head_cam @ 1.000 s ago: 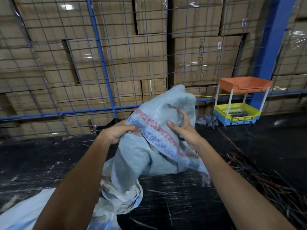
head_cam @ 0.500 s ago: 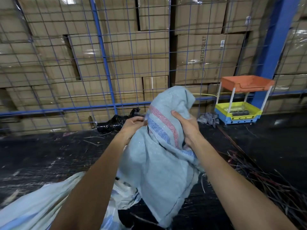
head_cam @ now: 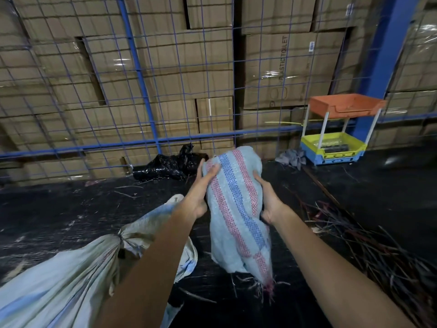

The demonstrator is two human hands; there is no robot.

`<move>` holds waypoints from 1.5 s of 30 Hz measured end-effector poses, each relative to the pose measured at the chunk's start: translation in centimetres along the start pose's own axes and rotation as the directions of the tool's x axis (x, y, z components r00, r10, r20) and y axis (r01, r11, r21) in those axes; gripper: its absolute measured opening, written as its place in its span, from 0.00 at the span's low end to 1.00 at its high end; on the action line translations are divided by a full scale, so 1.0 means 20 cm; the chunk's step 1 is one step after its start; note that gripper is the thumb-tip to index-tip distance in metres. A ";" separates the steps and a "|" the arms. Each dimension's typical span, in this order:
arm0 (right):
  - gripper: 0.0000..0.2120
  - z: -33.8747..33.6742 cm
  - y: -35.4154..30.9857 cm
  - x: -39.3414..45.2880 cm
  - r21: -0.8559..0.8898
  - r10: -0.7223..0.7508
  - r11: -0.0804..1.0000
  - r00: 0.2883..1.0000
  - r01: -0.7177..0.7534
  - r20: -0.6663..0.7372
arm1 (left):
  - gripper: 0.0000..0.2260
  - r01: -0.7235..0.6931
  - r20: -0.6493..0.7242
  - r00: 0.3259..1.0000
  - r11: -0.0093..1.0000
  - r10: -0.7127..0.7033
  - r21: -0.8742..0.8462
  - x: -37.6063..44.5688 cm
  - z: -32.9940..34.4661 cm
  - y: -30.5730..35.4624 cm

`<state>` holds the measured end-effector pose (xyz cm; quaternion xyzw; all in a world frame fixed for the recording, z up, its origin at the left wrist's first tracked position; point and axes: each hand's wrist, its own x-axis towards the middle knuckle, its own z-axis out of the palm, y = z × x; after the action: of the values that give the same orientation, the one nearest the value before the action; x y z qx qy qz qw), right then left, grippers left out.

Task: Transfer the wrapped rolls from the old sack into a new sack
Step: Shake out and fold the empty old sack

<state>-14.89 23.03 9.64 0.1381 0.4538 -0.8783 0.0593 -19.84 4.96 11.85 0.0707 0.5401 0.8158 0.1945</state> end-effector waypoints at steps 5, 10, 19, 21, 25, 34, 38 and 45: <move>0.29 -0.13 0.00 -0.10 -0.202 0.025 0.979 0.999 -0.019 0.025 | 0.31 -0.029 -0.091 0.996 0.994 0.020 -0.103 -0.10 0.08 -0.18; 0.21 -0.19 0.06 -0.24 -0.630 -0.484 0.741 0.836 0.233 -0.260 | 0.27 -0.170 -0.289 0.950 0.971 0.117 -0.166 -0.20 0.17 -0.32; 0.34 -0.33 0.30 -0.64 -0.887 -0.651 0.369 0.758 0.276 -0.035 | 0.27 -0.330 -0.567 0.807 0.923 0.167 -0.198 -0.44 0.32 -0.25; 0.41 -0.32 0.41 -0.76 -0.797 -0.520 0.562 0.843 0.221 -0.134 | 0.27 -0.288 -0.546 0.835 0.898 0.066 -0.331 -0.54 0.25 -0.21; 0.37 -0.27 0.61 -0.97 -0.214 -0.354 0.921 0.928 0.324 -0.117 | 0.18 0.060 -0.207 0.971 0.958 -0.121 -0.280 -0.85 0.23 -0.27; 0.56 -0.37 0.67 -1.44 -0.504 -0.462 0.767 0.887 0.398 -0.003 | 0.14 0.400 -0.035 0.916 0.916 -0.399 0.026 -1.44 0.30 -0.53; 0.50 -0.39 0.70 -1.65 -0.522 -0.566 0.704 0.825 0.481 -0.003 | 0.18 0.576 -0.083 0.816 0.795 -0.572 0.191 -1.54 0.31 -0.72; 0.42 -0.87 0.75 -2.05 -0.539 -0.631 0.738 0.699 0.407 -0.336 | 0.22 0.530 0.195 0.778 0.791 -0.597 0.307 -1.60 0.68 -1.01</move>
<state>31.09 27.61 0.49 0.2059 0.6528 -0.6696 -0.2882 18.72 10.89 2.13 0.0425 0.5955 0.6305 0.4960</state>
